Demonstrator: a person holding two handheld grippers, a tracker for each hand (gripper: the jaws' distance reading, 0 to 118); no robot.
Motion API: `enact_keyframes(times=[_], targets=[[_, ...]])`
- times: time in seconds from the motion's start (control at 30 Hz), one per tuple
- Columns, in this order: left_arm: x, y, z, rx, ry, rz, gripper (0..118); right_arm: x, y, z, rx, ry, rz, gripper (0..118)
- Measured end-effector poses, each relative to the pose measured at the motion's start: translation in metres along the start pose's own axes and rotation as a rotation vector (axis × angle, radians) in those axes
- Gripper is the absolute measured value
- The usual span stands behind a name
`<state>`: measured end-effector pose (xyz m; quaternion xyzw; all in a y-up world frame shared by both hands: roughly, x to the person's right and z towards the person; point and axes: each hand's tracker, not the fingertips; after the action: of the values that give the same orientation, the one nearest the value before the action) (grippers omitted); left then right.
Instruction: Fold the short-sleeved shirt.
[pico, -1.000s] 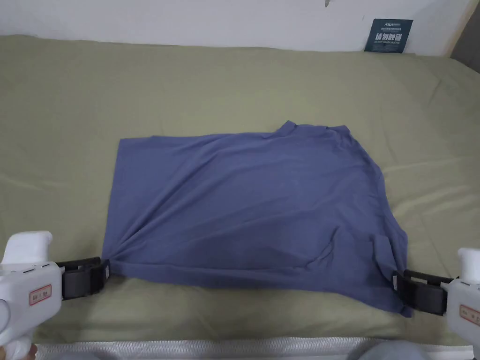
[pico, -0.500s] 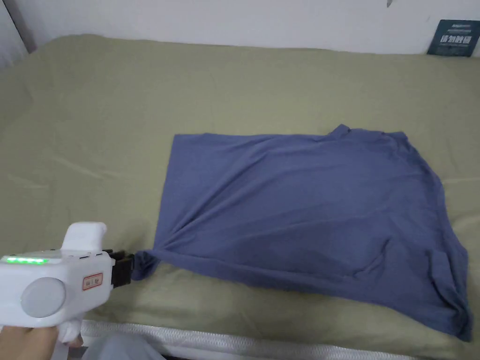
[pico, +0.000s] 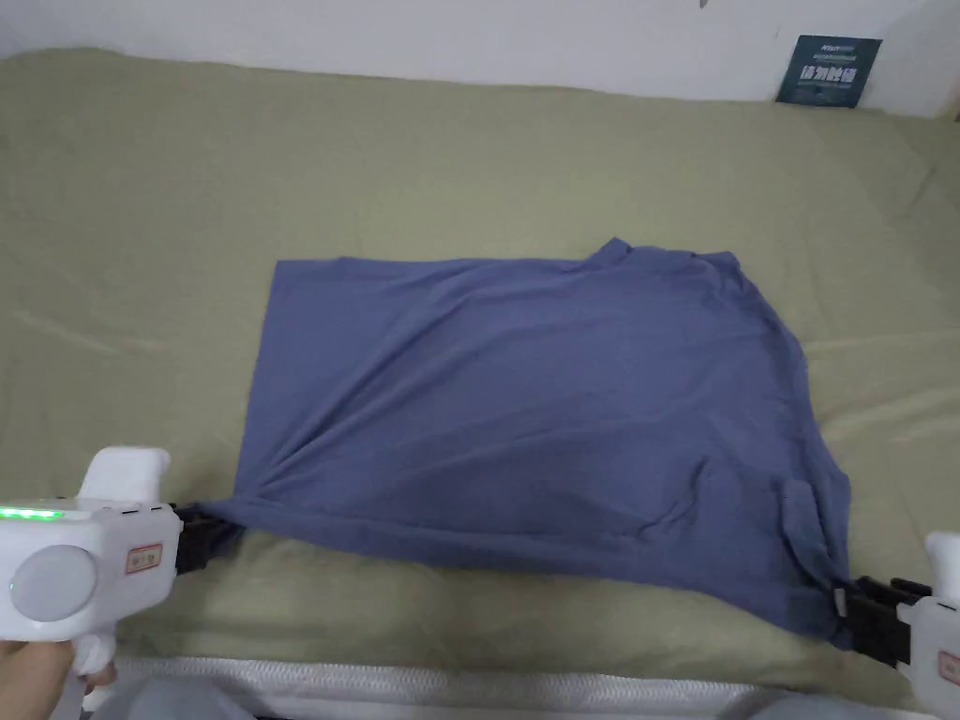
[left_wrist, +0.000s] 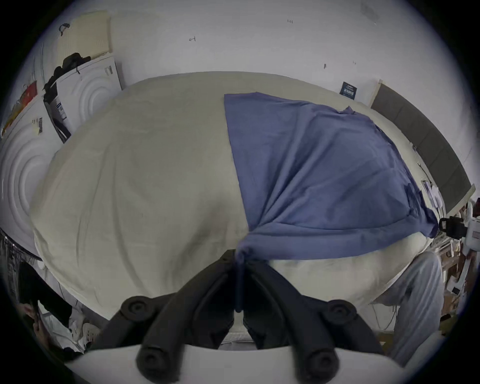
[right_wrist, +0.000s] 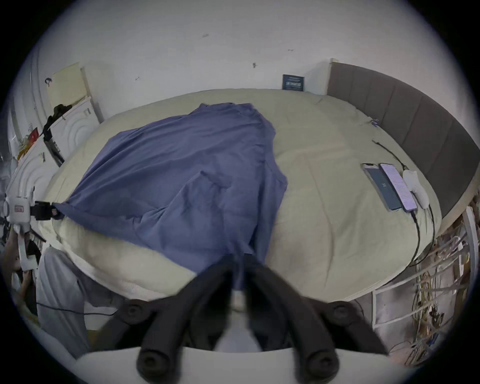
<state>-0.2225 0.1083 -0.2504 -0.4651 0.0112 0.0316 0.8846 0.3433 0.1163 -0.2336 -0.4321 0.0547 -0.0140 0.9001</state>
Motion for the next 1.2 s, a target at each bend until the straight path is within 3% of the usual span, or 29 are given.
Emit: enact_keyframes(times=[0.03,0.07,0.13,0.2,0.27,0.3,0.33,0.37,0.63,0.73,1.0,1.2], targets=[[0.001,0.000,0.001,0.001,0.001,0.001,5,-0.003,-0.002,-0.003,-0.021,0.014,0.003,103],[0.002,0.000,0.001,0.001,-0.001,0.000,5,-0.004,-0.002,-0.010,-0.068,0.020,0.017,114],[0.001,0.001,0.004,0.006,-0.002,0.001,5,-0.005,-0.005,-0.019,-0.057,0.018,0.039,102],[0.003,0.002,0.007,0.012,-0.003,0.000,5,-0.009,-0.008,-0.029,-0.099,-0.060,0.071,86],[0.000,0.004,0.007,0.016,-0.003,0.001,5,-0.003,-0.008,-0.038,-0.116,-0.082,0.057,80],[0.000,0.005,0.007,0.016,-0.002,0.001,5,-0.006,-0.007,-0.036,-0.124,-0.071,0.047,62],[0.000,0.005,0.007,0.015,-0.001,0.003,5,-0.003,-0.008,-0.034,-0.108,-0.069,0.035,7],[0.000,0.006,0.007,0.015,-0.002,0.004,5,-0.002,-0.008,-0.030,-0.076,-0.077,0.020,3],[-0.007,0.044,0.013,0.062,-0.011,0.005,5,0.002,0.058,-0.009,0.057,-0.056,0.015,3],[-0.009,0.073,0.008,0.086,-0.016,0.024,5,-0.003,0.104,-0.019,0.110,-0.083,0.072,3],[-0.014,0.152,-0.051,0.070,0.010,0.066,5,-0.019,0.218,-0.096,0.120,-0.122,0.162,3],[-0.007,0.193,-0.108,0.015,0.035,0.044,5,-0.017,0.250,-0.169,0.007,-0.167,0.212,3]])
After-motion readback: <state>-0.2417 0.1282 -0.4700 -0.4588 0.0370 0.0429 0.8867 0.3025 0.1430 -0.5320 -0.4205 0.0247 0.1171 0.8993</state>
